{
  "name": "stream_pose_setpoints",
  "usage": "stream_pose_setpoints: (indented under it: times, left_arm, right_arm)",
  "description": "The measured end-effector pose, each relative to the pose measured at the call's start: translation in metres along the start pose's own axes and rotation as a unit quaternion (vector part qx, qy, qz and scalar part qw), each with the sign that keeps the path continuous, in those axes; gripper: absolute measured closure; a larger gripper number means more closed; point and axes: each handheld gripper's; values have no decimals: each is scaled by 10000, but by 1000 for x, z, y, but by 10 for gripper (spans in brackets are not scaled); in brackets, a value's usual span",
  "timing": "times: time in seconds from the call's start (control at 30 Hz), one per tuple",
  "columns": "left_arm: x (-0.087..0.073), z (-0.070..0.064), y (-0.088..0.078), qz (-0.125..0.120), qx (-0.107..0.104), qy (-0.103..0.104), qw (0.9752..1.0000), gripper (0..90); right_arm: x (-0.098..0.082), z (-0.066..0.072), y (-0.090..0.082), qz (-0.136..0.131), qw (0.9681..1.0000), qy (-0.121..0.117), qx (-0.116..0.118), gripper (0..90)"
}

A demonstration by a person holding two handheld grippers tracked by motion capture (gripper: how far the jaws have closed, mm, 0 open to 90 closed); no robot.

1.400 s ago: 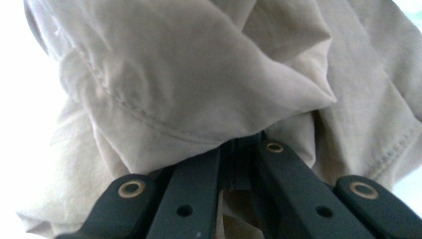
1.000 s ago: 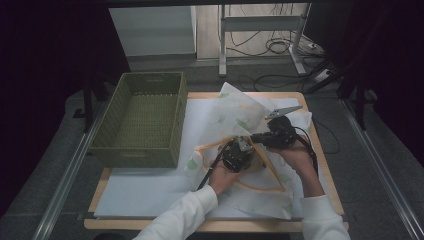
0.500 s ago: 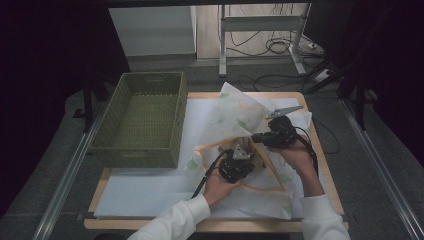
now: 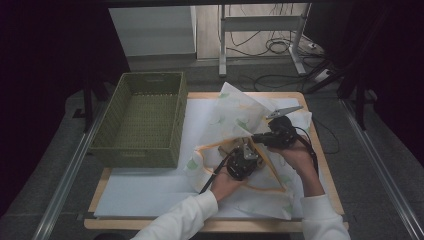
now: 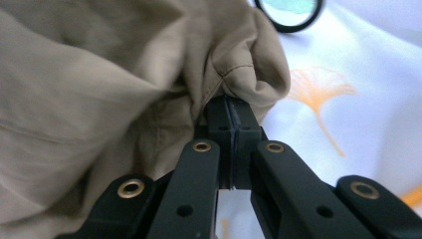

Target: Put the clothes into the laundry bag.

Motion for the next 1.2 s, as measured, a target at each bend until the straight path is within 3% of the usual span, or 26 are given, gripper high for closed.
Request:
stream_pose_setpoints:
  times: [0.63, 0.83, 1.03, 1.2]
  left_arm:
    - [7, 12, 7, -29, 330, 87, 9994, 896]
    - [6, 18, 10, -53, 492, -40, 9988, 896]
    - [7, 18, 9, -14, 440, -54, 9990, 896]
    - [7, 15, 2, 17, 237, -74, 9997, 895]
  right_arm:
    - [0, 1, 1, 19, 10000, 1, 29, 889]
    - [0, 1, 1, 13, 10000, -2, 28, 889]
    - [0, 1, 0, 12, 10000, 11, 16, 889]
    - [0, 0, 1, 27, 10000, 12, 25, 889]
Point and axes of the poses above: each handheld gripper's, and its own axes: y roughly forward along the jaws, x roughly out of its top, z roughly to its left, and after that the axes turned 10 degrees about -z, right-handed
